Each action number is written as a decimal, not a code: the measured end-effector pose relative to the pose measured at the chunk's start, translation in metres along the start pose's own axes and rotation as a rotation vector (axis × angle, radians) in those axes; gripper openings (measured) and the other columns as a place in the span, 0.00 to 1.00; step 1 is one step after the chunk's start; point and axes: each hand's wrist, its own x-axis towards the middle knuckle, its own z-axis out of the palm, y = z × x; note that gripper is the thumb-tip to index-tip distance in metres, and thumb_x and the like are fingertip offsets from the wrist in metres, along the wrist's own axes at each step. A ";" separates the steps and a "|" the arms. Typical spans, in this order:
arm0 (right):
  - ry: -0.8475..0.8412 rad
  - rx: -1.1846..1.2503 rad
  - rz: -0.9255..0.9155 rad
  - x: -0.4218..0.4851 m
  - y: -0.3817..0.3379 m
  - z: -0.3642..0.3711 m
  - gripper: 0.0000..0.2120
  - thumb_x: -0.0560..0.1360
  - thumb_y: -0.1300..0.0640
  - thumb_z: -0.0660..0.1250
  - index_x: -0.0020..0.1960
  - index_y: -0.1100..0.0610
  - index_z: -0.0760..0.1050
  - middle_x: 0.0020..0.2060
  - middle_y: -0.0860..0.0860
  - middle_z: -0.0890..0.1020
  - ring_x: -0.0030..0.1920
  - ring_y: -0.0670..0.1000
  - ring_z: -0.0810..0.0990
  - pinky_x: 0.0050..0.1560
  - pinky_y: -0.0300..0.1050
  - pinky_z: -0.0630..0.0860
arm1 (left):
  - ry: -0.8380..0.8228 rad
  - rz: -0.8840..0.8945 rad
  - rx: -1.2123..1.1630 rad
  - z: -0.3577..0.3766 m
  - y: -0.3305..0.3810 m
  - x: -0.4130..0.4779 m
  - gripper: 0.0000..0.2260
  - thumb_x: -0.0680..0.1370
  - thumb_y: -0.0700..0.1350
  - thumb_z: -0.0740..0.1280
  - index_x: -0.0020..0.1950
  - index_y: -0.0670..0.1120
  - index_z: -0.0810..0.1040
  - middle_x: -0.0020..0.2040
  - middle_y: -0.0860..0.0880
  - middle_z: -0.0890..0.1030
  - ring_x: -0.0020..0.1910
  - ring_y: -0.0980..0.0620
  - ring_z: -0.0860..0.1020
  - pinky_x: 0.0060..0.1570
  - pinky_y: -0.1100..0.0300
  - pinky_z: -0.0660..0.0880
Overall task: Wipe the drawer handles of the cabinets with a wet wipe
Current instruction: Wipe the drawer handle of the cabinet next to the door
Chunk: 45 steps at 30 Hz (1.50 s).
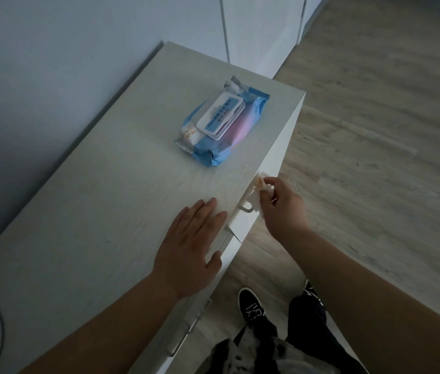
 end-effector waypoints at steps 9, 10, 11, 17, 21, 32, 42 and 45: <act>-0.281 -0.334 -0.170 0.001 0.010 -0.011 0.15 0.85 0.44 0.54 0.62 0.43 0.79 0.37 0.43 0.81 0.39 0.48 0.79 0.41 0.44 0.76 | 0.014 -0.054 0.003 -0.002 0.004 0.005 0.33 0.74 0.52 0.67 0.80 0.48 0.69 0.83 0.46 0.63 0.81 0.44 0.62 0.77 0.42 0.63; -0.335 -0.383 -0.189 0.002 0.008 -0.011 0.16 0.86 0.44 0.54 0.63 0.43 0.78 0.40 0.43 0.82 0.41 0.49 0.80 0.43 0.46 0.77 | 0.013 -0.066 -0.001 -0.002 0.005 0.005 0.34 0.74 0.52 0.67 0.80 0.49 0.68 0.83 0.46 0.62 0.81 0.45 0.62 0.78 0.42 0.62; -0.379 -0.435 -0.213 0.004 0.005 -0.011 0.16 0.86 0.45 0.53 0.64 0.43 0.78 0.42 0.45 0.83 0.43 0.50 0.81 0.45 0.46 0.77 | 0.011 -0.084 -0.007 0.000 0.006 0.005 0.34 0.74 0.52 0.67 0.80 0.49 0.67 0.83 0.46 0.61 0.81 0.45 0.62 0.78 0.43 0.62; -0.435 -0.644 -0.305 0.018 -0.004 -0.023 0.16 0.86 0.51 0.55 0.68 0.44 0.77 0.53 0.48 0.85 0.52 0.53 0.82 0.51 0.46 0.77 | -0.009 -0.369 0.008 0.005 0.013 0.016 0.36 0.75 0.58 0.60 0.83 0.51 0.60 0.85 0.47 0.55 0.83 0.47 0.56 0.81 0.47 0.56; -0.460 -0.481 -0.262 0.004 -0.006 -0.017 0.14 0.86 0.50 0.57 0.61 0.46 0.81 0.41 0.42 0.83 0.40 0.47 0.80 0.43 0.42 0.75 | -0.018 -0.460 0.041 0.008 0.024 0.027 0.38 0.74 0.62 0.61 0.83 0.53 0.59 0.85 0.47 0.54 0.83 0.46 0.56 0.81 0.46 0.55; -0.475 -0.393 -0.302 0.008 0.004 -0.018 0.15 0.85 0.46 0.57 0.52 0.48 0.81 0.35 0.45 0.84 0.37 0.48 0.82 0.43 0.49 0.82 | 0.074 -0.481 0.045 0.009 0.029 0.036 0.37 0.72 0.58 0.67 0.80 0.52 0.66 0.83 0.46 0.61 0.79 0.41 0.63 0.78 0.42 0.60; -0.510 -0.208 -0.169 0.013 0.007 -0.015 0.14 0.84 0.45 0.60 0.48 0.48 0.81 0.33 0.44 0.84 0.33 0.47 0.81 0.39 0.48 0.82 | 0.114 -0.482 0.058 0.010 0.030 0.038 0.37 0.70 0.57 0.67 0.79 0.50 0.70 0.82 0.45 0.65 0.77 0.40 0.67 0.77 0.42 0.62; -0.513 -0.337 -0.309 0.014 0.007 -0.014 0.14 0.84 0.47 0.58 0.55 0.49 0.82 0.36 0.46 0.84 0.35 0.48 0.81 0.42 0.51 0.81 | 0.098 -0.488 0.060 0.008 0.030 0.039 0.36 0.70 0.58 0.65 0.79 0.50 0.70 0.82 0.45 0.64 0.77 0.40 0.66 0.77 0.42 0.62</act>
